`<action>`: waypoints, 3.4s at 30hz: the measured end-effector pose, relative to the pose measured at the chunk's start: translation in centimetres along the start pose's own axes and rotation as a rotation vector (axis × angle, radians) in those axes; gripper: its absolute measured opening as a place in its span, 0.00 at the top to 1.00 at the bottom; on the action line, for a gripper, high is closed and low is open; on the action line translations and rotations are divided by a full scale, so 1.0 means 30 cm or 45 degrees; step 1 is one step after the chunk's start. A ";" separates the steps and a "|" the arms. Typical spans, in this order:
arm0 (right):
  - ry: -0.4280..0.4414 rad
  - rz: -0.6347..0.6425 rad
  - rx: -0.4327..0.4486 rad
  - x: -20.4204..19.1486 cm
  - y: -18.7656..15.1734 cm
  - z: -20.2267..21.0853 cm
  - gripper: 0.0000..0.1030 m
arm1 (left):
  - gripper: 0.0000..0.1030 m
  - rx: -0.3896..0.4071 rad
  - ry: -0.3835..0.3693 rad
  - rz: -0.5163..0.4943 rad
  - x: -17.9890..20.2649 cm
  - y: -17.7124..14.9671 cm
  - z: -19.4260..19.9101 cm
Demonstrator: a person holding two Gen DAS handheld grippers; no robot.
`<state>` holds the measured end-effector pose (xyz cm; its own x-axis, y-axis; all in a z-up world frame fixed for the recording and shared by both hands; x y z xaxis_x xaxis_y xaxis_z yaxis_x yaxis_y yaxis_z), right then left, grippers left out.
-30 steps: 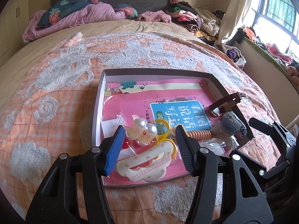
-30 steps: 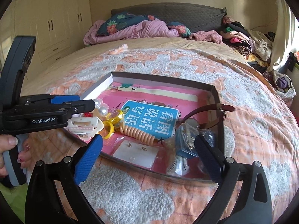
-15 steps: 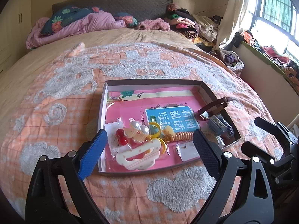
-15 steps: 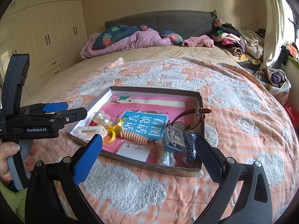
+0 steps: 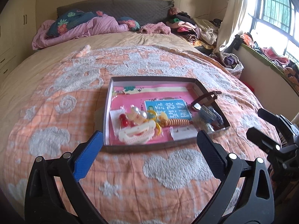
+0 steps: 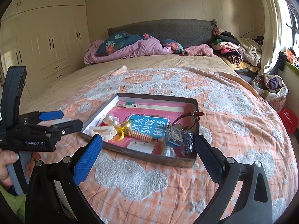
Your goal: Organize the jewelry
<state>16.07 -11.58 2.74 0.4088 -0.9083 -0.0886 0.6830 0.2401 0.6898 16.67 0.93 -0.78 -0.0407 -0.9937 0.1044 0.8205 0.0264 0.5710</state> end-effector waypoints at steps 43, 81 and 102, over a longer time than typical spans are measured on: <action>0.022 -0.081 -0.105 -0.038 -0.247 0.021 0.04 | 0.09 -0.034 0.019 0.073 0.009 -0.265 0.034; 0.016 -0.067 -0.085 -0.049 -0.228 0.051 0.04 | 0.09 -0.011 0.024 0.080 -0.001 -0.247 0.076; 0.009 -0.067 -0.086 -0.045 -0.227 0.053 0.04 | 0.09 -0.026 0.022 0.078 -0.003 -0.257 0.069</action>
<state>9.91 -12.53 -0.68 0.3756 -0.9178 -0.1286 0.7428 0.2151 0.6340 9.16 1.05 -3.51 0.0193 -0.9920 0.1245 0.8327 0.0849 0.5471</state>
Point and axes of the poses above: each gripper's, at about its wrist camera, not at the fingertips, and z roughly against the way its jaws point, x to its right, y to its top, the point moved 6 cm from there along -z, roughly the way its jaws point, and after that the axes turned 13 degrees about -x, right-handed, at the moved point
